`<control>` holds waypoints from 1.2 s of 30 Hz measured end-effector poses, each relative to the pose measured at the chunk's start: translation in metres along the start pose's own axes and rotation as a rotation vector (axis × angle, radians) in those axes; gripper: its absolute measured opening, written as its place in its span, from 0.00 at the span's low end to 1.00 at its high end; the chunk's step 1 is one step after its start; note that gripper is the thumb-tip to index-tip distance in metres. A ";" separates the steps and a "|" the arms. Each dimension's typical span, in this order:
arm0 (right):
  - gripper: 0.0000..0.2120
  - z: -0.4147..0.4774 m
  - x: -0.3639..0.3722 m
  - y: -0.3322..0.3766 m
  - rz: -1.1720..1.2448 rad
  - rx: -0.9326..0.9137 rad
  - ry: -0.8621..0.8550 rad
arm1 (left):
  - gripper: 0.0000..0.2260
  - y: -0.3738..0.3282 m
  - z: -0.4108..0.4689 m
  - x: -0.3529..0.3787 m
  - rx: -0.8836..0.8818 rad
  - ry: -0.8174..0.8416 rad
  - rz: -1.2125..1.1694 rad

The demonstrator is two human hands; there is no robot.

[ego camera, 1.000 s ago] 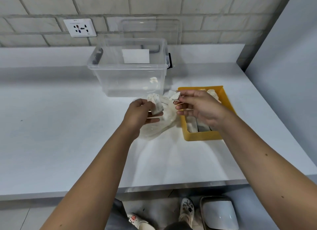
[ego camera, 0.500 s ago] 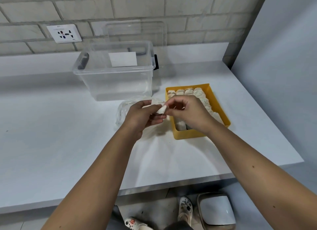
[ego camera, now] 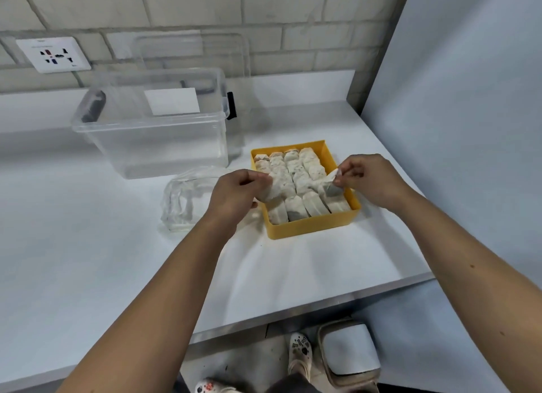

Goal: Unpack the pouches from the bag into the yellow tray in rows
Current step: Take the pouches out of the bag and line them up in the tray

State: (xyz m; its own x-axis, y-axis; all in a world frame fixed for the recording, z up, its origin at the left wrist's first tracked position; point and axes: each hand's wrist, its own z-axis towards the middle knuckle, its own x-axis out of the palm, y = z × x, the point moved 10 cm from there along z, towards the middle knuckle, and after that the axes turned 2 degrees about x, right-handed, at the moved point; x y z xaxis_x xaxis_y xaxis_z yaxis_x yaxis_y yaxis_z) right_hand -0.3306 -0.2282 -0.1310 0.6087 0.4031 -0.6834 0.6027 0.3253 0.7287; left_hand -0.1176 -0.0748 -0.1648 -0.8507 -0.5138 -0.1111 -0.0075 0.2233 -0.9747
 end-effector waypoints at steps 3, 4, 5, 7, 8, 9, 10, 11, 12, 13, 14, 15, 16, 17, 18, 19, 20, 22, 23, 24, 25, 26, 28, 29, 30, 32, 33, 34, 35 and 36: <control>0.06 -0.005 0.002 -0.026 -0.023 0.063 0.025 | 0.02 -0.001 0.004 0.003 0.036 -0.027 0.044; 0.07 -0.006 0.004 -0.030 -0.036 0.067 0.032 | 0.02 -0.001 0.005 0.004 0.037 -0.029 0.054; 0.07 -0.007 0.006 -0.033 -0.052 0.066 0.041 | 0.02 0.000 0.006 0.006 0.034 -0.030 0.063; 0.07 -0.006 0.010 -0.036 -0.070 0.066 0.063 | 0.02 0.001 0.007 0.008 0.017 -0.030 0.068; 0.08 -0.006 0.012 -0.038 -0.080 0.072 0.075 | 0.03 0.002 0.008 0.010 0.010 -0.029 0.067; 0.09 -0.005 0.013 -0.039 -0.099 0.077 0.084 | 0.03 0.002 0.008 0.011 0.004 -0.026 0.065; 0.12 -0.005 0.014 -0.040 -0.125 0.076 0.088 | 0.04 0.002 0.009 0.013 -0.001 -0.024 0.062; 0.13 -0.005 0.014 -0.039 -0.160 0.066 0.081 | 0.04 0.001 0.009 0.014 -0.005 -0.022 0.060; 0.13 -0.004 0.015 -0.038 -0.196 0.050 0.067 | 0.04 0.001 0.009 0.015 -0.009 -0.019 0.056; 0.13 -0.005 0.014 -0.036 -0.231 0.033 0.048 | 0.04 0.001 0.009 0.017 -0.014 -0.014 0.052; 0.13 -0.005 0.013 -0.033 -0.260 0.017 0.029 | 0.04 0.001 0.008 0.018 -0.020 -0.008 0.046; 0.14 -0.006 0.013 -0.030 -0.293 0.005 0.010 | 0.04 0.001 0.008 0.020 -0.023 -0.001 0.041; 0.15 -0.007 0.012 -0.027 -0.339 -0.013 -0.014 | 0.03 0.001 0.008 0.022 -0.023 0.008 0.037; 0.15 -0.008 0.009 -0.022 -0.383 -0.040 -0.048 | 0.03 0.001 0.007 0.024 -0.022 0.021 0.033; 0.15 -0.008 0.007 -0.015 -0.389 -0.070 -0.087 | 0.03 0.001 0.007 0.027 -0.021 0.035 0.027; 0.13 -0.010 0.004 -0.008 -0.317 -0.086 -0.113 | 0.03 0.000 0.006 0.031 -0.020 0.050 0.020; 0.10 -0.011 0.005 -0.002 -0.177 -0.071 -0.106 | 0.03 -0.001 0.006 0.035 -0.018 0.066 0.014; 0.10 -0.012 0.018 0.007 0.138 0.005 0.013 | 0.04 -0.004 0.004 0.042 -0.012 0.092 0.005; 0.11 -0.012 0.027 0.011 0.238 0.052 0.089 | 0.04 -0.006 0.004 0.046 -0.011 0.103 -0.003; 0.11 -0.012 0.035 0.014 0.283 0.085 0.151 | 0.04 -0.009 0.003 0.049 -0.011 0.111 -0.012; 0.11 -0.011 0.040 0.018 0.290 0.090 0.186 | 0.05 -0.011 0.002 0.052 -0.012 0.117 -0.023; 0.11 -0.010 0.041 0.022 0.287 0.083 0.196 | 0.05 -0.013 0.002 0.054 -0.012 0.121 -0.034; 0.09 -0.005 0.038 0.027 0.292 0.049 0.177 | 0.05 -0.015 0.001 0.056 -0.010 0.120 -0.037; 0.08 -0.003 0.035 0.028 0.298 0.032 0.165 | 0.04 -0.016 0.001 0.056 -0.006 0.120 -0.022; 0.07 -0.002 0.032 0.027 0.298 0.020 0.152 | 0.03 -0.016 0.001 0.056 0.001 0.121 0.001; 0.06 0.002 0.023 0.023 0.258 -0.001 0.126 | 0.02 -0.014 0.002 0.054 0.019 0.113 0.043; 0.06 0.003 0.020 0.019 0.187 -0.010 0.116 | 0.02 -0.012 0.002 0.051 0.021 0.104 0.056; 0.07 0.004 0.018 0.014 0.084 -0.008 0.115 | 0.02 -0.009 0.003 0.048 0.017 0.095 0.064; 0.07 0.004 0.018 0.008 -0.015 0.003 0.130 | 0.02 -0.006 0.003 0.045 0.011 0.088 0.068; 0.06 0.003 0.020 0.002 -0.083 0.019 0.158 | 0.02 -0.004 0.004 0.043 0.003 0.083 0.067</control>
State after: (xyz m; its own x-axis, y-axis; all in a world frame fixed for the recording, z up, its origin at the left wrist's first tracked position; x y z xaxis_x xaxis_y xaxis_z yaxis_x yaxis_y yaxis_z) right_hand -0.3157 -0.2217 -0.1437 0.4688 0.5058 -0.7242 0.6576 0.3475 0.6684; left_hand -0.1526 -0.1007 -0.1669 -0.8899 -0.4274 -0.1595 0.0521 0.2521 -0.9663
